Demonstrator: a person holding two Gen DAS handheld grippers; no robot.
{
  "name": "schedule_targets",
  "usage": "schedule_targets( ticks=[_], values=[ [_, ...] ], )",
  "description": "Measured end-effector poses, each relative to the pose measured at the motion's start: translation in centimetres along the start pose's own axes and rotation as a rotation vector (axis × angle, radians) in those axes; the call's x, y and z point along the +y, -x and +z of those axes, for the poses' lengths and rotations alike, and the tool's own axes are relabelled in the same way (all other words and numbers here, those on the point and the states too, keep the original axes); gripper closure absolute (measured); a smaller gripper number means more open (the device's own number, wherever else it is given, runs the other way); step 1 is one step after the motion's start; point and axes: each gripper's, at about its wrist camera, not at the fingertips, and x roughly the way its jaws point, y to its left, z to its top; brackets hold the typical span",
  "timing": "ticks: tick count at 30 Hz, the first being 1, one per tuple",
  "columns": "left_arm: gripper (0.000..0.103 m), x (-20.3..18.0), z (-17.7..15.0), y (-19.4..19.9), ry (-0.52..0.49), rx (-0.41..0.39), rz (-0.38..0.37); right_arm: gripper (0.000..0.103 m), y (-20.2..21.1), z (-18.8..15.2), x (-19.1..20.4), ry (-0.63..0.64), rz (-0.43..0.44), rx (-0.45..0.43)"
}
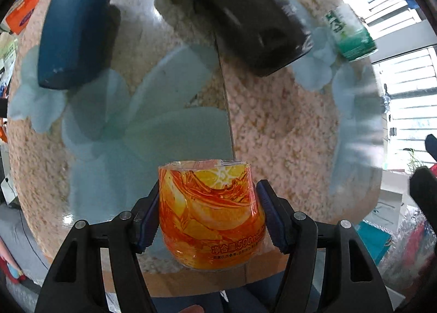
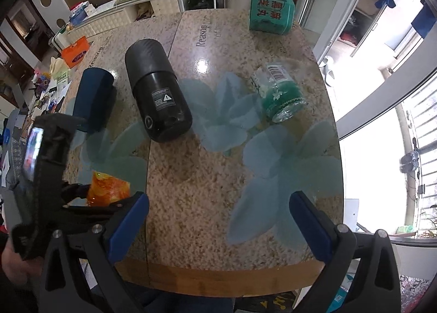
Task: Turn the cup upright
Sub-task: 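Lift the cup with the left gripper and carry it toward the right gripper, then close the right gripper on the cup while the left gripper opens and releases it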
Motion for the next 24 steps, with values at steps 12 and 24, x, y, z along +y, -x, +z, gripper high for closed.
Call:
schedule_targets(
  ticks=[12, 24],
  values=[
    [0.03, 0.4, 0.8, -2.2, 0.015, 0.026, 0.023, 0.0, -1.3, 0.6, 0.0, 0.029, 0.024, 0.043],
    [0.017, 0.4, 2.0, -2.4, 0.009, 0.043, 0.005, 0.0, -1.0, 0.8, 0.0, 0.021, 0.029, 0.032]
  ],
)
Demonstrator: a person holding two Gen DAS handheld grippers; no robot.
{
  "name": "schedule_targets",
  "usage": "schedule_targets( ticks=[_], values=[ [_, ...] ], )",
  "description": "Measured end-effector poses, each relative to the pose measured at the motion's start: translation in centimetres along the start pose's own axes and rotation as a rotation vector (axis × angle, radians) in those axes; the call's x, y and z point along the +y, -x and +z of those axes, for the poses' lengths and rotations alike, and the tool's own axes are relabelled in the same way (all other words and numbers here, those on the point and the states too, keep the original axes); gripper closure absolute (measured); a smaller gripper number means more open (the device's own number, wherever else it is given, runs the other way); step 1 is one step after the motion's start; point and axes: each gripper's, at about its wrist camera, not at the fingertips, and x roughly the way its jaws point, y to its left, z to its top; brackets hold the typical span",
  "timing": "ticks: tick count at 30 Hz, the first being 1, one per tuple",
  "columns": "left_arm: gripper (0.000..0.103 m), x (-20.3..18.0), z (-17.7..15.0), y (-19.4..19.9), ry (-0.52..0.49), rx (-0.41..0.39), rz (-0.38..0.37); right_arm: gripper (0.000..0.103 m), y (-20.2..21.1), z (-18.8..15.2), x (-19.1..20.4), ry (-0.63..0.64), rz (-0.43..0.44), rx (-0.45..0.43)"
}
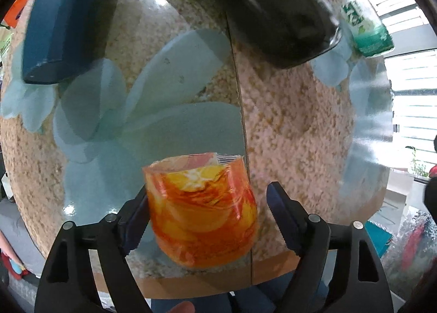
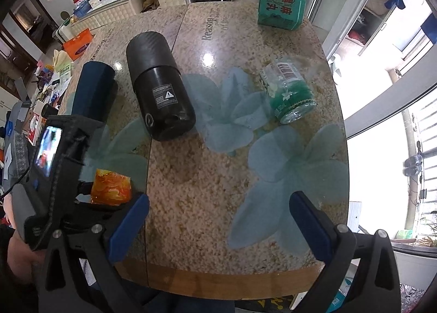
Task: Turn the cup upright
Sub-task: 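Close the right gripper on the cup while the left gripper opens and releases it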
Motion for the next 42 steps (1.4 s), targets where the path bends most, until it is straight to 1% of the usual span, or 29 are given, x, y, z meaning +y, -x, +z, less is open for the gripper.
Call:
schedule_targets(
  ticks=[1, 3, 5, 10, 14, 17, 20, 24, 27, 31, 33, 34, 38, 42],
  values=[
    [0.015, 0.0, 0.0, 0.2, -0.003, -0.01, -0.001, 0.0, 0.1, 0.0, 0.0, -0.002, -0.001, -0.002],
    [0.005, 0.0, -0.1, 0.5, -0.011, -0.009, -0.019, 0.0, 0.1, -0.1, 0.1, -0.009, 0.001, -0.002],
    [0.001, 0.3, -0.3, 1.1, -0.012, -0.007, -0.044, 0.0, 0.2, -0.2, 0.2, -0.015, 0.006, 0.0],
    [0.0, 0.8, -1.6, 3.0, -0.035, -0.03, -0.086, 0.0, 0.3, -0.3, 0.7, -0.025, 0.02, 0.002],
    [0.0, 1.3, -3.0, 4.3, -0.05, -0.02, -0.122, 0.0, 0.1, -0.2, 1.8, -0.032, 0.067, 0.025],
    [0.0, 2.1, -4.0, 5.3, -0.062, -0.036, -0.113, 0.0, -0.7, 0.2, 3.3, -0.03, 0.107, 0.058],
    [0.0, 3.8, -4.7, 6.1, -0.084, -0.058, -0.097, 0.0, -1.6, 0.6, 5.0, -0.023, 0.14, 0.091],
    [0.0, 5.9, -5.6, 5.9, -0.131, -0.039, -0.068, 0.0, -2.7, 1.3, 8.1, 0.012, 0.163, 0.118],
    [0.0, 7.8, -6.6, 5.6, -0.137, -0.029, -0.098, 0.0, -4.1, 2.1, 9.6, -0.001, 0.187, 0.167],
    [0.0, 9.3, -7.0, 5.0, -0.128, -0.017, -0.115, 0.0, -6.4, 2.8, 10.9, -0.026, 0.191, 0.232],
    [0.0, 10.4, -7.1, 4.8, -0.109, -0.017, -0.148, 0.0, -7.9, 3.1, 11.5, -0.046, 0.204, 0.284],
    [0.0, 10.3, -6.9, 4.5, -0.104, -0.018, -0.158, 0.0, -8.6, 3.3, 11.7, -0.057, 0.209, 0.307],
    [0.0, 13.0, -7.1, 4.5, -0.048, -0.019, -0.223, 0.0, -10.5, 3.8, 12.2, -0.059, 0.163, 0.374],
    [0.0, 15.0, -7.1, 4.7, 0.001, -0.03, -0.261, 0.0, -12.0, 3.8, 12.6, -0.064, 0.15, 0.449]
  ],
)
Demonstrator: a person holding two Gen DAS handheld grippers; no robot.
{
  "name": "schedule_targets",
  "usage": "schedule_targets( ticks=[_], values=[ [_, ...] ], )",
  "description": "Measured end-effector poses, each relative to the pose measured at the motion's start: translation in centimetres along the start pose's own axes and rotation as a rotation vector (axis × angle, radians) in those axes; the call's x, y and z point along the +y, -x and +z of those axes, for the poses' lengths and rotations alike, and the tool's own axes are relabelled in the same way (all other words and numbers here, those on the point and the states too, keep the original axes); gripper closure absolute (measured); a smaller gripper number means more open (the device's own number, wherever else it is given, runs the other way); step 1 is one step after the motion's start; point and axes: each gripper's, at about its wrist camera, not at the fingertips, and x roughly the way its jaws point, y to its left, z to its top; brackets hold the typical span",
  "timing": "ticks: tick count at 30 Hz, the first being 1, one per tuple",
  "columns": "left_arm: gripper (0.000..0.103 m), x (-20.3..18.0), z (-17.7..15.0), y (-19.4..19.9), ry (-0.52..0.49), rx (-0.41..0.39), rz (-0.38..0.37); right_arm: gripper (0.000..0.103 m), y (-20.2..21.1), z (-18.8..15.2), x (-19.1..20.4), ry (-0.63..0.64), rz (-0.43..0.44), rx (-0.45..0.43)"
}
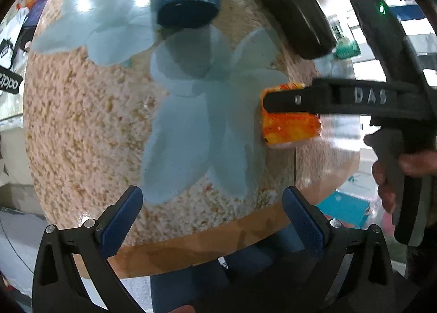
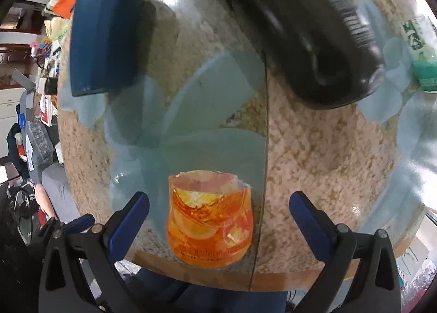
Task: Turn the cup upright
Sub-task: 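Close the right gripper on the cup while the left gripper opens and releases it, then rotate the held cup with the right gripper so its opening faces up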
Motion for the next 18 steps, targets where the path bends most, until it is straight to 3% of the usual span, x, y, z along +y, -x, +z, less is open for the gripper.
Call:
schedule_targets(
  ticks=[3, 5, 7, 8, 18],
  values=[
    [0.0, 1.1, 0.1, 0.4, 0.008, -0.006, -0.011, 0.001, -0.6, 0.1, 0.5, 0.008, -0.026, 0.03],
    [0.0, 1.5, 0.2, 0.6, 0.01, -0.008, -0.013, 0.013, -1.1, 0.2, 0.9, 0.006, -0.028, 0.049],
    [0.0, 1.7, 0.3, 0.6, 0.012, -0.008, -0.011, 0.034, -1.8, 0.5, 1.3, 0.004, -0.035, 0.07],
    [0.0, 1.7, 0.5, 0.5, 0.013, -0.007, -0.013, 0.037, -2.1, 0.5, 1.4, 0.002, -0.034, 0.078],
    [0.0, 0.2, 0.6, -0.6, 0.001, -0.005, -0.014, 0.042, -2.3, -1.1, 1.8, 0.017, 0.027, 0.043]
  ],
)
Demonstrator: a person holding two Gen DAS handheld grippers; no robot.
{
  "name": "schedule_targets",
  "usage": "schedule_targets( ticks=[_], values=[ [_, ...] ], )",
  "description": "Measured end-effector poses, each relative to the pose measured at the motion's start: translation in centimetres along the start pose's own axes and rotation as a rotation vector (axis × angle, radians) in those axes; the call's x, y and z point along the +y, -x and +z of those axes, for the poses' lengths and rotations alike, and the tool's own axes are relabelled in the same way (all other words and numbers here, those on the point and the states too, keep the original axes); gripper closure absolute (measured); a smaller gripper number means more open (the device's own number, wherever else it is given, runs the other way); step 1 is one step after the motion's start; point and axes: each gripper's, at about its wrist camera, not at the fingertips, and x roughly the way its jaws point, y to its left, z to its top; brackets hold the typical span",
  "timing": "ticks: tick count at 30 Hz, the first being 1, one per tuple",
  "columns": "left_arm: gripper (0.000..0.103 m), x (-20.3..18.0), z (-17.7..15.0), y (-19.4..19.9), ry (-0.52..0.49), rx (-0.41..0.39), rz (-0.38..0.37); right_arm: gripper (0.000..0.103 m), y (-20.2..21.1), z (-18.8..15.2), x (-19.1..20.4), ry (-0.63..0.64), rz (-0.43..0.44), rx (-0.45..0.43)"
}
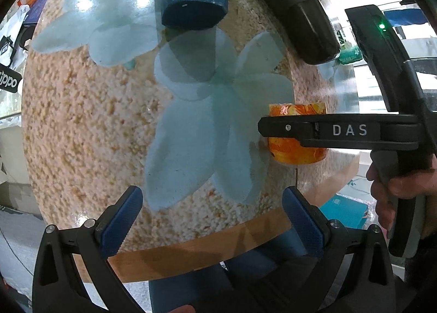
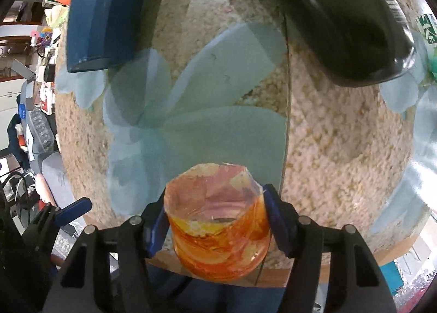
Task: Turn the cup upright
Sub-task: 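Rotate the held cup with the right gripper so its opening faces up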
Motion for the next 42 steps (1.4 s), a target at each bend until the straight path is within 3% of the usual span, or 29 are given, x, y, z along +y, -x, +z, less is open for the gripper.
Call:
schedule_targets(
  ticks=[3, 13, 23, 33, 42],
  values=[
    [0.0, -0.5, 0.1, 0.2, -0.009, 0.0, -0.003, 0.042, 1.2, -0.5, -0.3, 0.002, 0.028, -0.049],
    [0.0, -3.6, 0.0, 1.9, -0.06, 0.003, 0.014, 0.042, 7.0, -3.1, -1.0, 0.119, 0.089, -0.404],
    [0.0, -6.1, 0.3, 1.4, -0.114, 0.019, 0.032, 0.042, 6.7, -6.9, -2.6, 0.306, 0.014, -0.81],
    [0.0, -9.3, -1.0, -1.3, -0.173, 0.057, 0.165, 0.042, 3.1, -6.8, -5.1, 0.327, 0.042, -0.934],
    [0.0, -9.9, -2.7, -2.3, -0.158, 0.074, 0.171, 0.041, 1.7, -6.7, -5.4, 0.294, 0.056, -0.95]
  ],
)
